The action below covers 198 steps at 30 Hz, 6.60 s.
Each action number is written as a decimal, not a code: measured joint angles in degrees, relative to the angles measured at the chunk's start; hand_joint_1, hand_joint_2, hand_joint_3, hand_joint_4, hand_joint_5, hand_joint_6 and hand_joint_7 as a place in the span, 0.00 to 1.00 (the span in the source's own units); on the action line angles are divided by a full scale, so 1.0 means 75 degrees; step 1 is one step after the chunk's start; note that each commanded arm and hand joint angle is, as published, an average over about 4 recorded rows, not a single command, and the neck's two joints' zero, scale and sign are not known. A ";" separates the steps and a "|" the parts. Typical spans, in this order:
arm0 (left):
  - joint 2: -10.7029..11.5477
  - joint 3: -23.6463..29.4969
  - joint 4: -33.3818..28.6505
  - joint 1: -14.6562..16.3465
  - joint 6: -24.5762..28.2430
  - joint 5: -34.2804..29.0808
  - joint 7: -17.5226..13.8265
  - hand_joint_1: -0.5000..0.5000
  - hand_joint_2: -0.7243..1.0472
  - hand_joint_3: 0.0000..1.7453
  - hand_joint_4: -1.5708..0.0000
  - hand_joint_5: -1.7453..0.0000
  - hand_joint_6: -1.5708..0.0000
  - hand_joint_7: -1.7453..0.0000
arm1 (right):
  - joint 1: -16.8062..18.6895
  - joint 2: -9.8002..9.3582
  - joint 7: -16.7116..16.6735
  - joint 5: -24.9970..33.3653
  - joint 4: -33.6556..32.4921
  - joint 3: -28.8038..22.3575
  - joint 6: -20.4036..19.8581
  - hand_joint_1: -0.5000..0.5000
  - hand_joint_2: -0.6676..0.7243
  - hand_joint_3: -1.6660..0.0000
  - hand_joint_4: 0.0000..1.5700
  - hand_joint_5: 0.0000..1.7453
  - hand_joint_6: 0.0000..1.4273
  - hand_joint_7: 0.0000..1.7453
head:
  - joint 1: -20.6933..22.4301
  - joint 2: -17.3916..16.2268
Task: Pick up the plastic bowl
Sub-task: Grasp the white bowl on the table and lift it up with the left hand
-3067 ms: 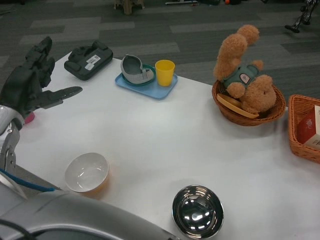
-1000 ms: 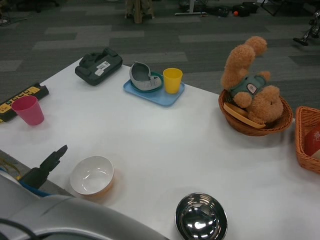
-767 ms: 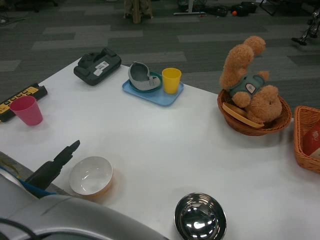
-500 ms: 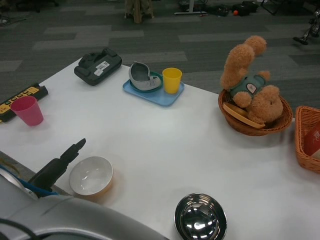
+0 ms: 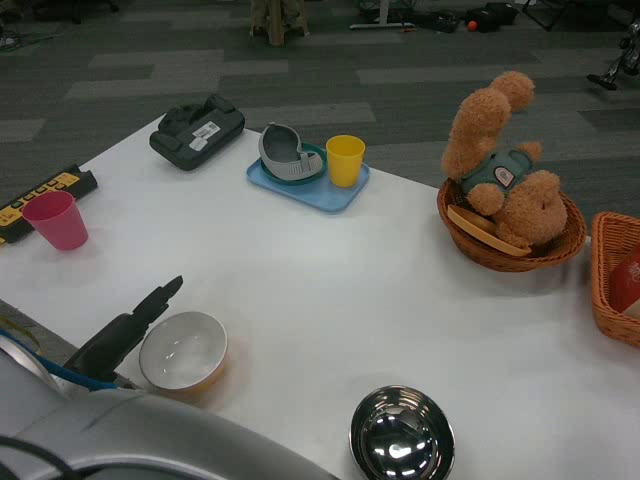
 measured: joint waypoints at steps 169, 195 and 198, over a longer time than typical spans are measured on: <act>0.0794 0.0901 0.6223 -0.2672 -0.2613 -0.0467 0.1817 0.00 1.00 0.05 1.00 0.07 0.99 0.15 | 0.0276 0.0005 -0.0060 0.0337 -0.0908 -0.0007 -0.0061 0.04 0.82 1.00 0.00 0.00 0.00 0.00 | 0.0083 -0.0450; 0.0761 -0.0023 0.6337 -0.2740 -0.2865 -0.1074 0.2195 0.00 1.00 0.10 1.00 0.00 0.82 0.04 | 0.0286 0.0005 -0.0060 0.0355 -0.0942 -0.0002 -0.0076 0.04 0.82 1.00 0.00 0.00 0.00 0.00 | 0.0048 -0.0455; 0.0760 -0.0472 0.6306 -0.2775 -0.2931 -0.1614 0.2203 0.00 1.00 0.10 1.00 0.00 0.82 0.04 | 0.0289 0.0005 -0.0060 0.0358 -0.0949 0.0010 -0.0080 0.04 0.82 1.00 0.00 0.00 0.00 0.00 | 0.0017 -0.0453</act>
